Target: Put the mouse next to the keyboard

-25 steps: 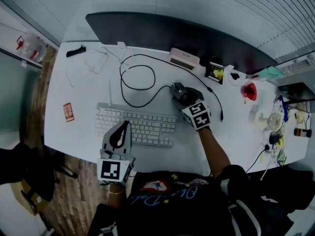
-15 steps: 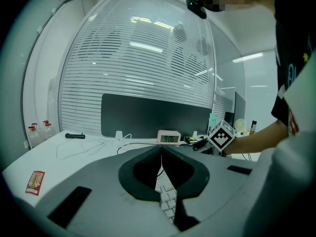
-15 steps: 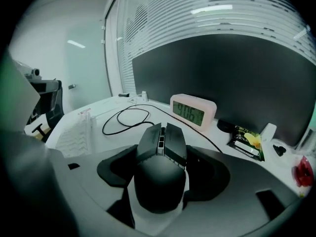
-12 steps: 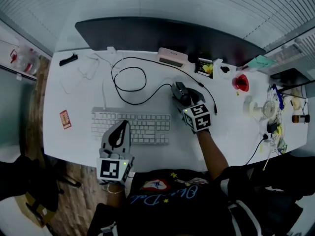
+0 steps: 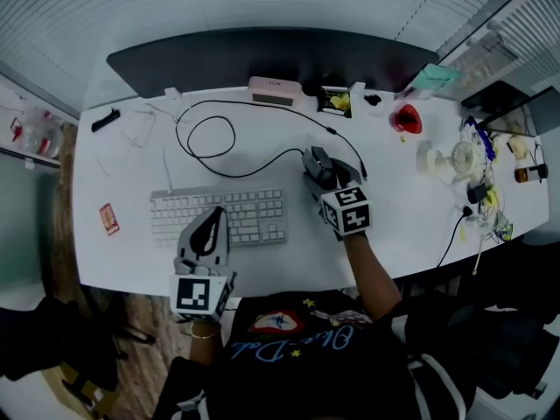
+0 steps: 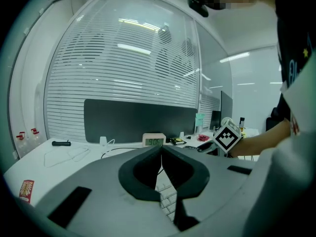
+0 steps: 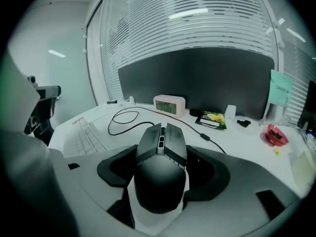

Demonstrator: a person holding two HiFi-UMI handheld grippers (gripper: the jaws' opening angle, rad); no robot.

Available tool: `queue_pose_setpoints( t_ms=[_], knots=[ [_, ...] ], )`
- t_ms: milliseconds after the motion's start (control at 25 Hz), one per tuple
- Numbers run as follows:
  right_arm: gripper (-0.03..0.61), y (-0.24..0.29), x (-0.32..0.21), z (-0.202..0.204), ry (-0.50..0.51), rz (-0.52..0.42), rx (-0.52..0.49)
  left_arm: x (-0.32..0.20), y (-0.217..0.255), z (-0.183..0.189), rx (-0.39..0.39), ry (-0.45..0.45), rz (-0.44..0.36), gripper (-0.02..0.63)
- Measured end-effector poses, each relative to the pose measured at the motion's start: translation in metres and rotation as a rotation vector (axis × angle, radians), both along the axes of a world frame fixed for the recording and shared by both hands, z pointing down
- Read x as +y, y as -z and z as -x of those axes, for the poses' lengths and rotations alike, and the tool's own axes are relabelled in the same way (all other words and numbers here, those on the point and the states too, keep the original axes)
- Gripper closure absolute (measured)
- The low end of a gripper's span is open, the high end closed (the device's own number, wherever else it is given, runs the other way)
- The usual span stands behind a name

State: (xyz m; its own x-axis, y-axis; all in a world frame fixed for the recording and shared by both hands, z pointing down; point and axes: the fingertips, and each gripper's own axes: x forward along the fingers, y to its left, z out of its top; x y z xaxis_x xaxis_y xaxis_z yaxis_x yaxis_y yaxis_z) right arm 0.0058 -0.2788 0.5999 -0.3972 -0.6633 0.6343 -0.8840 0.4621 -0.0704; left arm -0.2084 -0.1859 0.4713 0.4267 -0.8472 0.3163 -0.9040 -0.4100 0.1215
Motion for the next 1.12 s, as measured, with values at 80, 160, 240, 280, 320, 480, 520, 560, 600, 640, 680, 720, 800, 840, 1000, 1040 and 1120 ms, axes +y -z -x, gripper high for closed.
queue_pose_setpoints(
  t_ms=[80,160,240,280,320,480,520,560,600,640,680,720,800,840,1000,1040,1120],
  knots=[
    [0.291,0.0,0.014,-0.007,-0.024,0.006,-0.003,0.007,0.005,-0.009,-0.004,-0.023,-0.007,0.611],
    [0.291,-0.001,0.028,-0.013,-0.05,0.012,-0.011,0.014,0.008,-0.014,-0.016,-0.04,-0.008,0.611],
    [0.291,-0.002,0.041,-0.019,-0.075,0.017,-0.017,0.021,0.011,-0.019,-0.025,-0.053,-0.005,0.611],
    [0.291,-0.003,0.047,-0.021,-0.087,0.019,-0.018,0.026,0.012,-0.021,-0.023,-0.061,-0.008,0.611],
    [0.291,-0.004,0.054,-0.024,-0.098,0.021,-0.02,0.03,0.013,-0.023,-0.022,-0.07,-0.013,0.611],
    [0.291,-0.007,0.073,-0.029,-0.136,0.027,-0.026,0.046,0.014,-0.026,-0.035,-0.092,-0.018,0.611],
    [0.291,-0.008,0.077,-0.03,-0.143,0.029,-0.026,0.05,0.014,-0.026,-0.039,-0.094,-0.017,0.611],
    [0.291,-0.01,0.081,-0.03,-0.148,0.031,-0.027,0.054,0.015,-0.026,-0.043,-0.096,-0.017,0.611],
    [0.291,-0.011,0.085,-0.03,-0.152,0.033,-0.028,0.058,0.015,-0.027,-0.045,-0.096,-0.018,0.611],
    [0.291,-0.013,0.088,-0.031,-0.155,0.035,-0.028,0.061,0.016,-0.027,-0.047,-0.097,-0.018,0.611],
    [0.291,-0.014,0.091,-0.03,-0.158,0.037,-0.027,0.064,0.017,-0.027,-0.048,-0.096,-0.019,0.611],
    [0.291,-0.016,0.094,-0.03,-0.16,0.039,-0.026,0.066,0.017,-0.027,-0.049,-0.095,-0.019,0.611],
    [0.291,-0.021,0.098,-0.029,-0.165,0.046,-0.027,0.07,0.018,-0.026,-0.052,-0.092,-0.017,0.611],
    [0.291,-0.024,0.1,-0.029,-0.166,0.052,-0.025,0.072,0.018,-0.026,-0.054,-0.09,-0.018,0.611],
    [0.291,-0.035,0.105,-0.032,-0.17,0.08,-0.004,0.077,0.021,-0.026,-0.061,-0.082,-0.025,0.611],
    [0.291,-0.037,0.106,-0.033,-0.172,0.086,0.001,0.078,0.022,-0.026,-0.061,-0.079,-0.027,0.61],
    [0.291,-0.041,0.106,-0.034,-0.177,0.098,0.007,0.08,0.021,-0.026,-0.061,-0.075,-0.027,0.611]
  ],
)
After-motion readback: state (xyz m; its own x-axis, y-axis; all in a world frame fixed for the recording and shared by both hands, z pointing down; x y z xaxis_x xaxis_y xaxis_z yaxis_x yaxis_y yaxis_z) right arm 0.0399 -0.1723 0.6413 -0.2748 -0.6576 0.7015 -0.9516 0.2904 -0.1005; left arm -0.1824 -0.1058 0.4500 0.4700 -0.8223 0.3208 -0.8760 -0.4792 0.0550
